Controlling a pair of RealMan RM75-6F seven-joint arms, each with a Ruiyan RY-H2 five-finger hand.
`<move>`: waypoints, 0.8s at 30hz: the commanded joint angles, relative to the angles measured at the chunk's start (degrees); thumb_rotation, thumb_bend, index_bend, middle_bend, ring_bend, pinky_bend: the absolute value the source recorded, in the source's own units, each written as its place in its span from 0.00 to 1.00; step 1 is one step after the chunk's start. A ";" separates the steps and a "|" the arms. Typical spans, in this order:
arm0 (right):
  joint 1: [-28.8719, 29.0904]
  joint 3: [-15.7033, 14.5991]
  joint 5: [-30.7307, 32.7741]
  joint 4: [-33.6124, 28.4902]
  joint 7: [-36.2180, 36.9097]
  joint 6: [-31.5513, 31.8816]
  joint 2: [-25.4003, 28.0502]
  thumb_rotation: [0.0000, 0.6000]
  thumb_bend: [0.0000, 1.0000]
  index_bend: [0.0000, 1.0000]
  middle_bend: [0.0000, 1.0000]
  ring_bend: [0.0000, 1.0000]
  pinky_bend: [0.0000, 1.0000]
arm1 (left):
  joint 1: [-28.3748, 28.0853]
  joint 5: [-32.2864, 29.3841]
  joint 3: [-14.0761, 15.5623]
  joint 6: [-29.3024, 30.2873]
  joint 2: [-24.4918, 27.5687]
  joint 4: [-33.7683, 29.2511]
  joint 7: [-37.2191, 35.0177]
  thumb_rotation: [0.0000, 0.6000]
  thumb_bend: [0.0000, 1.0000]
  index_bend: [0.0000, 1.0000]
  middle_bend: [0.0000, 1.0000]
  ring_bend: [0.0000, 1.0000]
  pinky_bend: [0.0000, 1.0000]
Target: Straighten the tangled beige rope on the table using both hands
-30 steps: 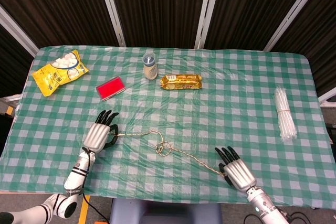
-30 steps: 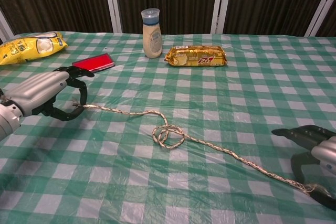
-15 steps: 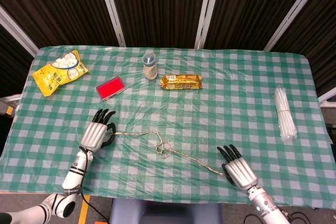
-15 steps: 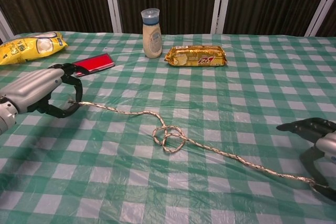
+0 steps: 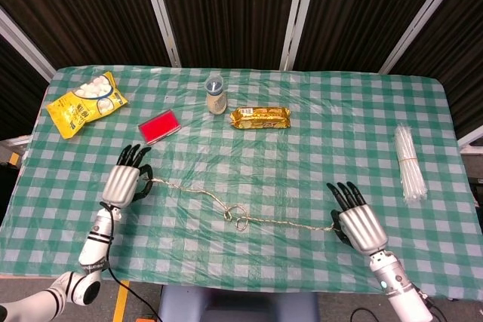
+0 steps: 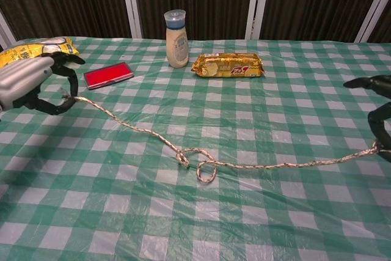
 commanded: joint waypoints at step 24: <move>3.01 8.53 19.18 6.05 5.30 -6.73 4.80 1.00 0.54 0.81 0.16 0.00 0.00 | 0.24 -8.54 -4.31 -6.44 1.57 15.92 -5.82 1.00 0.46 0.62 0.12 0.00 0.01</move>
